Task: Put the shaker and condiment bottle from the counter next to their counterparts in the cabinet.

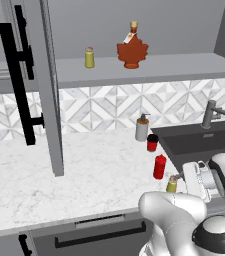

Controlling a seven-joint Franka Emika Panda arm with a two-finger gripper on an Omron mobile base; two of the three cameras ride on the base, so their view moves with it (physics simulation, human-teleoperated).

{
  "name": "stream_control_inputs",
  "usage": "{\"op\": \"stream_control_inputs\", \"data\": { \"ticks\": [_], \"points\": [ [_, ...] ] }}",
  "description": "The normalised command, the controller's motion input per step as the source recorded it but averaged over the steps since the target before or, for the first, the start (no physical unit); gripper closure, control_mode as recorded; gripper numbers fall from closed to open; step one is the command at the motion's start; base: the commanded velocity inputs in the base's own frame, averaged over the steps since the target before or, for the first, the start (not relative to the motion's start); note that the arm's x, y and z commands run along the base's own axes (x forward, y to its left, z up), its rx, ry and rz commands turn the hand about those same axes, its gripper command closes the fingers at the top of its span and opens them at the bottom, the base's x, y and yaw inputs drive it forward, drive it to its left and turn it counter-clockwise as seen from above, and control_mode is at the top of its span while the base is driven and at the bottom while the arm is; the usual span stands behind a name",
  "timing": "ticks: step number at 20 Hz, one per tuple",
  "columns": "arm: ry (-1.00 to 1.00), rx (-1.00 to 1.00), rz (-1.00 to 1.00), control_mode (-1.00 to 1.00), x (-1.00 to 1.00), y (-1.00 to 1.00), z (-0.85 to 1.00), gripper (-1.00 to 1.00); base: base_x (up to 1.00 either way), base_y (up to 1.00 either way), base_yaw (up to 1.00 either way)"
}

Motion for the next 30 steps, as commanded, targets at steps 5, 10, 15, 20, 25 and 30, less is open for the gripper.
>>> {"op": "stream_control_inputs", "data": {
  "ticks": [5, 10, 15, 20, 25, 30],
  "points": [
    [0.03, 0.00, 0.00, -1.00, 0.00, 0.07, 0.00, -1.00, 0.00, 0.00, 0.00],
    [0.02, 0.00, 0.00, -1.00, 0.00, 0.07, -0.02, -1.00, 0.00, 0.00, 0.00],
    [0.02, 0.00, 0.00, -1.00, 0.00, 0.06, -0.01, -1.00, 0.00, 0.00, 0.00],
    [0.02, 0.00, 0.00, -1.00, 0.02, 0.04, -0.03, -1.00, 0.00, 0.00, 0.00],
    [0.01, 0.00, 0.00, -1.00, 0.04, 0.01, -0.04, -1.00, 0.00, 0.00, 0.00],
    [0.01, 0.00, 0.00, -1.00, 0.07, 0.00, -0.03, -1.00, 0.00, 0.00, 0.00]
  ]
}}
